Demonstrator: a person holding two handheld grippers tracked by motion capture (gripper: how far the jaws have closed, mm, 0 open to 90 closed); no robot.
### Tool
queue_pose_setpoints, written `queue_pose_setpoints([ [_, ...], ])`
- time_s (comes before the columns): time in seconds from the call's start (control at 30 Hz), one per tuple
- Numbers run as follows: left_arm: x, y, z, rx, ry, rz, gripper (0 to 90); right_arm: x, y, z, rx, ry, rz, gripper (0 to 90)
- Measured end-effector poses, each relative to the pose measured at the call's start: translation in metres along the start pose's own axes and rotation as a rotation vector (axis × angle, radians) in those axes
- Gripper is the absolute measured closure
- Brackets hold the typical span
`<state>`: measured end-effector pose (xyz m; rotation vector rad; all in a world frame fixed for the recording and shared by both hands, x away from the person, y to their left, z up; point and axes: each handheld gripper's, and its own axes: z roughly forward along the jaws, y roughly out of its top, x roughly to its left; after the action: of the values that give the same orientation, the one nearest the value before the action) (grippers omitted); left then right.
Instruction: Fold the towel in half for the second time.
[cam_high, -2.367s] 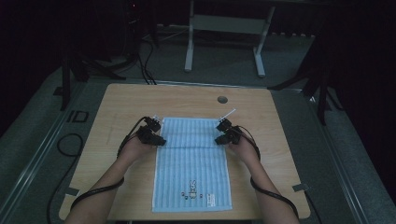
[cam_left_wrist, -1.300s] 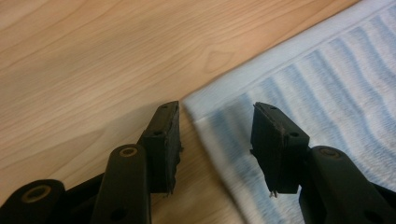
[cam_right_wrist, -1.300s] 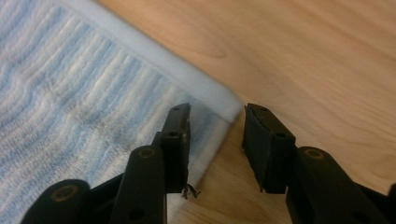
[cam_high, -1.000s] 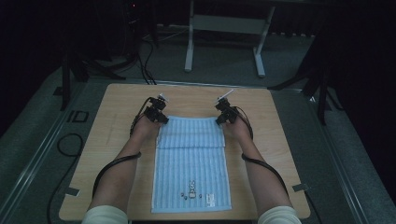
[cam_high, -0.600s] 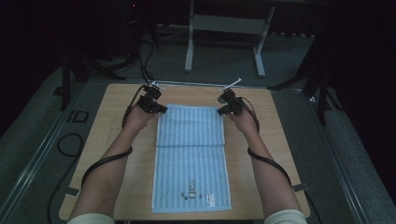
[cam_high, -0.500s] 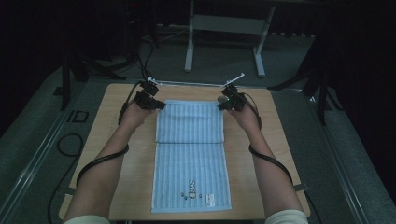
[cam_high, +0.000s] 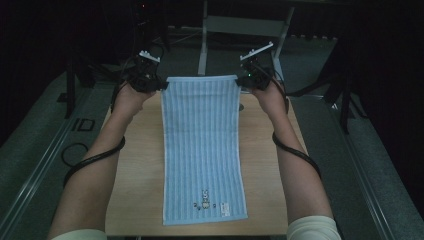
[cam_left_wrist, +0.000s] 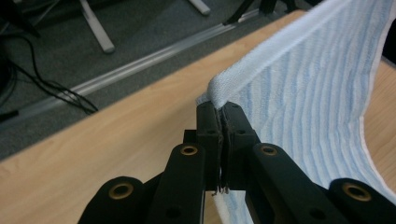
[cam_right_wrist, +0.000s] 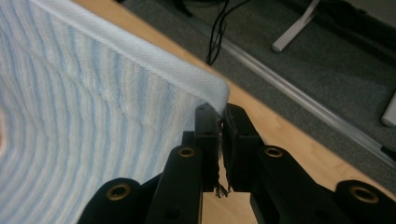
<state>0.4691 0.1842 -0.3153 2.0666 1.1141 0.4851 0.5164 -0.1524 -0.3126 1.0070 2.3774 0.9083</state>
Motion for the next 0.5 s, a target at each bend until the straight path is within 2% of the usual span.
queue_pose_setpoints([
  [0.1, -0.003, 0.007, -0.007, -0.020, 0.014, 0.016, 86.6, -0.003, 0.011, -0.012, -0.008, -0.020, -0.002, 84.9],
  [0.17, -0.006, 0.010, -0.012, -0.039, 0.007, 0.023, 86.6, -0.003, 0.014, -0.019, -0.021, -0.036, -0.020, 84.9],
  [0.23, -0.008, 0.007, -0.017, -0.046, -0.010, 0.023, 86.6, -0.002, 0.012, -0.029, -0.059, -0.016, -0.009, 84.9],
  [0.3, -0.010, -0.004, -0.017, -0.040, -0.044, 0.026, 86.6, 0.001, 0.003, -0.034, -0.084, 0.008, -0.016, 84.9],
  [0.33, -0.010, -0.011, -0.016, -0.033, -0.046, 0.027, 86.5, 0.004, -0.002, -0.036, -0.090, 0.015, -0.025, 84.9],
  [0.37, -0.010, -0.016, -0.015, -0.026, -0.055, 0.024, 86.5, 0.008, -0.009, -0.036, -0.083, 0.025, -0.040, 84.9],
  [0.4, -0.010, -0.025, -0.014, -0.024, -0.082, 0.021, 86.6, 0.010, -0.014, -0.037, -0.079, 0.035, -0.050, 84.9],
  [0.5, -0.019, -0.048, -0.011, -0.009, -0.127, 0.027, 86.5, 0.023, -0.036, -0.038, -0.074, 0.055, -0.089, 84.9],
])
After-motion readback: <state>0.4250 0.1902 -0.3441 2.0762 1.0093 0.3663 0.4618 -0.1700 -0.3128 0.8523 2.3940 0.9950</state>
